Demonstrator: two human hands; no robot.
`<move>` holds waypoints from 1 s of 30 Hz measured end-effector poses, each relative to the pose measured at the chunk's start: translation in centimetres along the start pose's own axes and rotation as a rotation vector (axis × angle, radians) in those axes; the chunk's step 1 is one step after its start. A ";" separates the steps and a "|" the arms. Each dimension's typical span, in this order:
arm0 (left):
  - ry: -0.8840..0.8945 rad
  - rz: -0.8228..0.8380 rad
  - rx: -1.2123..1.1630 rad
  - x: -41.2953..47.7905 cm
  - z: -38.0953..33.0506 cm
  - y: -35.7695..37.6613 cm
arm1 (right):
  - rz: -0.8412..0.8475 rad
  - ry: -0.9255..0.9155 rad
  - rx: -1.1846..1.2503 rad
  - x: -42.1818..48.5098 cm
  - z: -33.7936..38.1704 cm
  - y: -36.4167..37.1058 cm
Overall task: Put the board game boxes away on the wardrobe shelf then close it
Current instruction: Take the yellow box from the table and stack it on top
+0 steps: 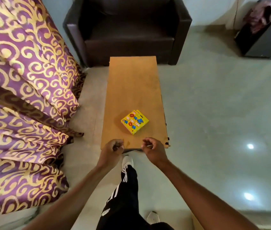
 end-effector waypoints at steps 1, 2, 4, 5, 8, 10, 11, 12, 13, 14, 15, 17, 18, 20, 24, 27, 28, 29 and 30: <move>-0.029 0.030 0.042 4.0 0.5 0.3 | -0.012 0.046 0.001 3.2 -0.3 1.2; -0.038 0.051 0.076 5.8 0.5 0.5 | -0.022 0.060 -0.002 4.6 -0.4 1.7; -0.080 0.113 0.157 11.4 1.3 1.2 | -0.033 0.134 0.000 9.2 -0.8 3.5; -0.100 0.154 0.201 14.1 1.7 1.8 | -0.034 0.186 -0.001 11.5 -1.2 4.4; -0.128 0.263 0.357 20.2 2.9 3.4 | -0.007 0.344 0.009 16.2 -3.2 6.9; -0.126 0.330 0.466 24.6 3.8 4.8 | 0.031 0.448 0.025 19.1 -4.7 8.7; -0.121 0.358 0.513 26.5 4.2 5.5 | 0.051 0.480 0.026 20.3 -5.4 9.5; -0.117 0.377 0.552 28.2 4.6 6.3 | 0.066 0.489 0.025 21.4 -6.1 10.2; -0.126 0.393 0.584 29.8 5.1 7.1 | 0.081 0.493 0.012 22.5 -6.9 11.0; -0.128 0.405 0.613 31.4 5.6 7.9 | 0.086 0.492 0.008 23.5 -7.6 11.7; -0.134 0.426 0.637 33.1 6.4 8.8 | 0.092 0.500 0.003 24.6 -8.4 12.5; -0.138 0.475 0.670 35.1 7.2 9.9 | 0.100 0.510 0.014 25.6 -9.3 13.3; -0.149 0.506 0.666 36.1 8.1 10.6 | 0.094 0.516 0.033 26.1 -9.9 13.8; -0.189 0.551 0.617 37.2 9.0 11.3 | 0.069 0.503 0.063 26.8 -10.2 14.0; -0.244 0.549 0.432 36.4 9.0 10.5 | 0.062 0.414 0.026 26.4 -9.1 12.6; -0.229 0.465 0.302 33.1 6.6 8.3 | 0.089 0.323 -0.029 24.6 -6.4 10.2; -0.221 0.423 0.264 31.6 5.4 7.3 | 0.103 0.275 -0.047 23.8 -5.1 9.1; -0.217 0.386 0.243 30.1 4.6 6.4 | 0.122 0.235 -0.070 23.1 -3.9 8.2; -0.210 0.346 0.223 28.3 3.6 5.2 | 0.142 0.185 -0.094 22.0 -2.6 7.1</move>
Point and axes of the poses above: each hand's wrist, its own x-axis towards the middle knuckle, its own y-axis out of the palm, z = x × y, the point moved 5 cm from there along x, towards the middle knuckle, and after that the axes turned 2 degrees about -z, right-handed, at the moved point
